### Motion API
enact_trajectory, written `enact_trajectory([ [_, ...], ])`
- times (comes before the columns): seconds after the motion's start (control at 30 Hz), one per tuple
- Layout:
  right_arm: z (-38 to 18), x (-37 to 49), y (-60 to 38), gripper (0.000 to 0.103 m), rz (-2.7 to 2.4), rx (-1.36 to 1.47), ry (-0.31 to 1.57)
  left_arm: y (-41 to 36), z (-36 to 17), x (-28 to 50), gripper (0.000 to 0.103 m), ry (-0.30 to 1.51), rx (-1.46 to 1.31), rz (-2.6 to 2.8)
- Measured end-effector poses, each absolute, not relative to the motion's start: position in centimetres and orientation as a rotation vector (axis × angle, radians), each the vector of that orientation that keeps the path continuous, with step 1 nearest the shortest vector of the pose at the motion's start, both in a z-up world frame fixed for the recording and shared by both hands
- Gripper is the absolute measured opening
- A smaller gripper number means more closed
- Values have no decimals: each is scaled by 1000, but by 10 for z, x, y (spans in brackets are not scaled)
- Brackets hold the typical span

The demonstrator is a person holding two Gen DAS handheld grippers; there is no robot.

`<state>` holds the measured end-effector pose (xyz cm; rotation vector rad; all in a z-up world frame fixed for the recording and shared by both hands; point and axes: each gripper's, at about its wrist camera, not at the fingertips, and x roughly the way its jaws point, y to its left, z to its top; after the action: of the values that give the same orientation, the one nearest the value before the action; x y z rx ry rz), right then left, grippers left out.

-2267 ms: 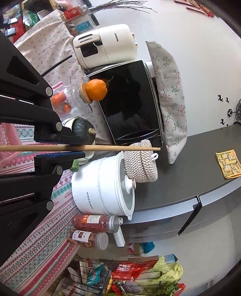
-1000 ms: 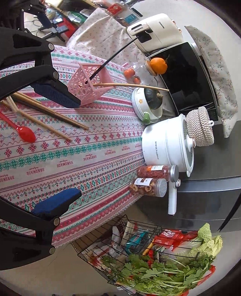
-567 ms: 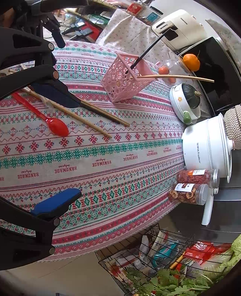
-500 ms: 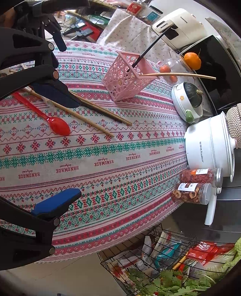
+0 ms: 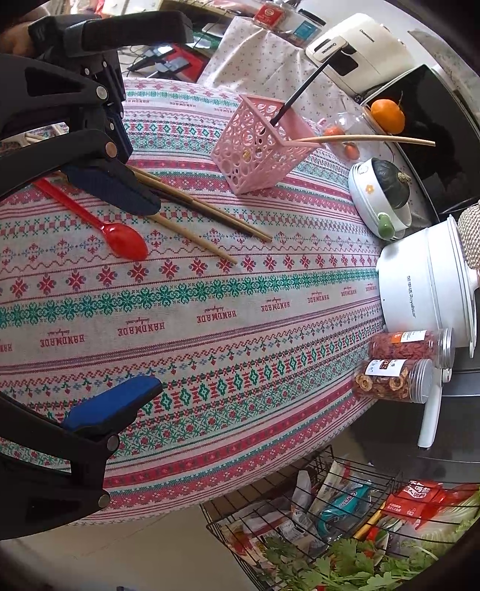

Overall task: Organize utensils
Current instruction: 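Move the left tool to the chopstick pile and grasp a wooden chopstick, then lift the wooden chopstick upright with the left tool while the right tool grasps another wooden chopstick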

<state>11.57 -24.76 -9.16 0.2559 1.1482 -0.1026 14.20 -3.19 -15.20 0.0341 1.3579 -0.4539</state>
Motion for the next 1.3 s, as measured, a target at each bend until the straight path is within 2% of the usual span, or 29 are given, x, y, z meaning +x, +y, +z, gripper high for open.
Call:
enact_trajectory([
  [0.5,-94,115,-246,90,-107,257,1152,-43,-162,134,7,1385,167,-414],
  [0.7,-97,116,-244,90,-112,259,1160,-54,-161,130,9,1344,253,-403],
  [0.83,-99,117,-240,90,-107,250,1167,-51,-155,135,6,1319,252,-381],
  [1.3,-108,127,-221,90,-39,292,1212,25,-51,143,6,964,7,-325],
])
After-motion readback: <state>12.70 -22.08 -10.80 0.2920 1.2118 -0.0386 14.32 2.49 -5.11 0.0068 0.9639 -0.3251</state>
